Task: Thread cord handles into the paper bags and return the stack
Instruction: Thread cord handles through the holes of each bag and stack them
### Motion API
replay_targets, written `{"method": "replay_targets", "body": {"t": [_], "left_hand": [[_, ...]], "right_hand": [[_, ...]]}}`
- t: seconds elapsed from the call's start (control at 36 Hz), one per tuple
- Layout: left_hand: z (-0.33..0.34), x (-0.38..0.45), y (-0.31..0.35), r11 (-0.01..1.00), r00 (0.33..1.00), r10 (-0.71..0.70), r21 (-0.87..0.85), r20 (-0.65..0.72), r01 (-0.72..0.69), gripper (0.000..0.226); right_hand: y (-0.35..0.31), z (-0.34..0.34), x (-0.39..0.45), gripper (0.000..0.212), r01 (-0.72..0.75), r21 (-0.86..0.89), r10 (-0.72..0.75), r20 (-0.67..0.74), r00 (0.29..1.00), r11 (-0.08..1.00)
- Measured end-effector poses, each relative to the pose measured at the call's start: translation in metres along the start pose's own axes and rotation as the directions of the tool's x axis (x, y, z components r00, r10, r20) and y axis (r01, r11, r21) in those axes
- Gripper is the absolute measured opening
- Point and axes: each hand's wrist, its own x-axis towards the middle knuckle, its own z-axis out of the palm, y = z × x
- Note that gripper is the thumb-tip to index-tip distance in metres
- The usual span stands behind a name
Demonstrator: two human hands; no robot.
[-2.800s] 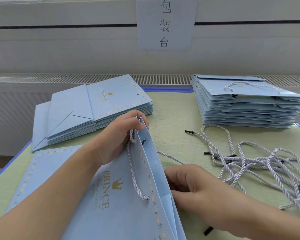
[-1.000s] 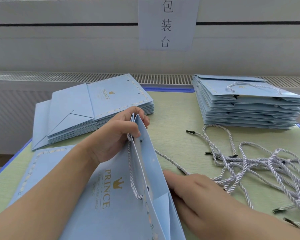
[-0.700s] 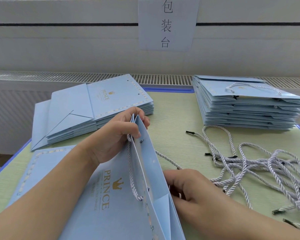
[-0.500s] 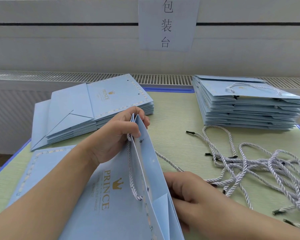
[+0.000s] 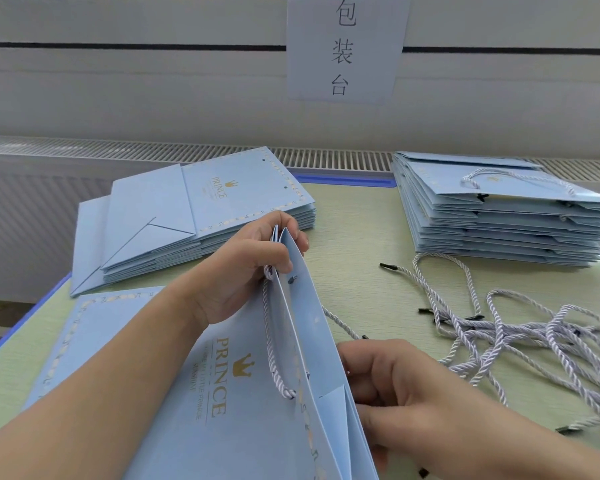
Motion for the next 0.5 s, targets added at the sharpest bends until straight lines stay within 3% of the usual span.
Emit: {"method": "replay_targets", "body": {"t": [0.11,0.28,0.42,0.5], "left_hand": [[0.0008,-0.0003,0.0010,1.000,1.000,0.000,0.010,-0.005,0.000,0.043],[0.0014,-0.0006,0.0024,1.000,1.000,0.005,0.011,-0.024,-0.005,0.041],[0.0036,-0.0014,0.0037,1.000,0.999,0.017,0.018,-0.048,-0.016,0.039],[0.0058,-0.0021,0.0047,1.000,0.998,0.016,0.018,-0.062,-0.015,0.032]], "right_hand": [[-0.0027,-0.0038,-0.0023,0.023,-0.030,0.017,0.030,-0.018,0.999,0.999],[0.0013,-0.0007,-0.0018,0.032,-0.063,0.020,0.063,0.019,0.998,0.998],[0.0020,-0.0005,-0.0018,0.006,-0.035,0.109,0.041,-0.051,0.998,0.993],[0.0009,0.0015,-0.0019,0.006,-0.029,0.167,0.036,-0.043,0.998,0.985]]}}
